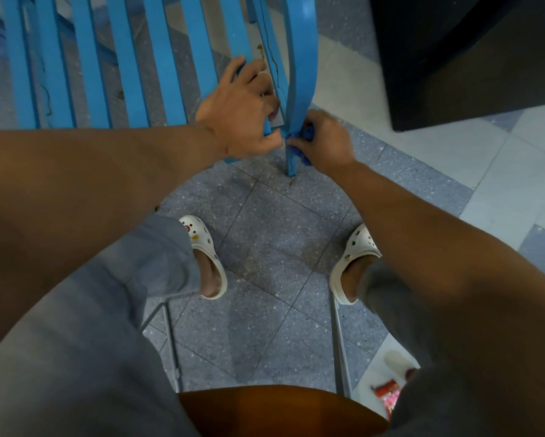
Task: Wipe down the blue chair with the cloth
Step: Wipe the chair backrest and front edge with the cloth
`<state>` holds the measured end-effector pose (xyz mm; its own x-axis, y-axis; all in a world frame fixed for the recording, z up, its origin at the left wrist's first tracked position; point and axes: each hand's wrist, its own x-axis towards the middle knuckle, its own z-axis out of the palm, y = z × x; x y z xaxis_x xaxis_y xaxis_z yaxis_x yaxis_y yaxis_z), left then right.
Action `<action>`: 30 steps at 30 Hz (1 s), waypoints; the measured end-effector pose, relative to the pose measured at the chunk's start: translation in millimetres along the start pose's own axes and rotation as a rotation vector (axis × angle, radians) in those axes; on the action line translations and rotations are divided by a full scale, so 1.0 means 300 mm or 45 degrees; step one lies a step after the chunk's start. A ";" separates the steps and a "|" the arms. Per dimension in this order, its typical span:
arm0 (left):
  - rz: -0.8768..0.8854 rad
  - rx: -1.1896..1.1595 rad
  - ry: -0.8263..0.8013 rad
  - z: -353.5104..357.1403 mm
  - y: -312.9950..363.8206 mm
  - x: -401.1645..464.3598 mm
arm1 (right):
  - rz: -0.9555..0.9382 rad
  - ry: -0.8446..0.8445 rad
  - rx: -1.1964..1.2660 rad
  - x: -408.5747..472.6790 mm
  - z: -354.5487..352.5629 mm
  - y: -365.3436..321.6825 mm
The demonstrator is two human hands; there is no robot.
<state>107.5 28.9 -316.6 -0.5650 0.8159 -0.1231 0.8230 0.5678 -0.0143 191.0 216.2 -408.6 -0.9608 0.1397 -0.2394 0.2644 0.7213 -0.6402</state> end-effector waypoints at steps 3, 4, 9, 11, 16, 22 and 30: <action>0.005 -0.002 0.023 0.006 0.000 -0.001 | -0.160 0.095 0.073 -0.017 -0.070 -0.003; 0.009 0.001 0.027 0.006 0.000 -0.002 | -0.222 0.148 0.098 -0.025 -0.089 -0.003; 0.023 0.021 0.052 0.011 -0.003 0.000 | -0.249 0.248 0.226 -0.030 -0.076 0.010; 0.020 0.035 0.059 0.014 -0.004 0.001 | -0.154 0.192 0.279 -0.021 -0.032 0.014; 0.024 0.031 0.074 0.023 -0.007 0.004 | 0.107 0.046 0.100 0.026 0.098 0.082; 0.062 0.061 0.065 0.027 -0.015 0.006 | 0.275 -0.063 0.074 0.041 0.132 0.097; 0.035 0.259 -0.271 -0.032 0.032 0.029 | 0.275 -0.298 0.346 -0.043 -0.032 0.146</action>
<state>109.9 42.6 -308.3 -0.5353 0.7771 -0.3310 0.8447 0.4950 -0.2037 214.0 252.5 -426.5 -0.8443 0.0874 -0.5287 0.5001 0.4828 -0.7189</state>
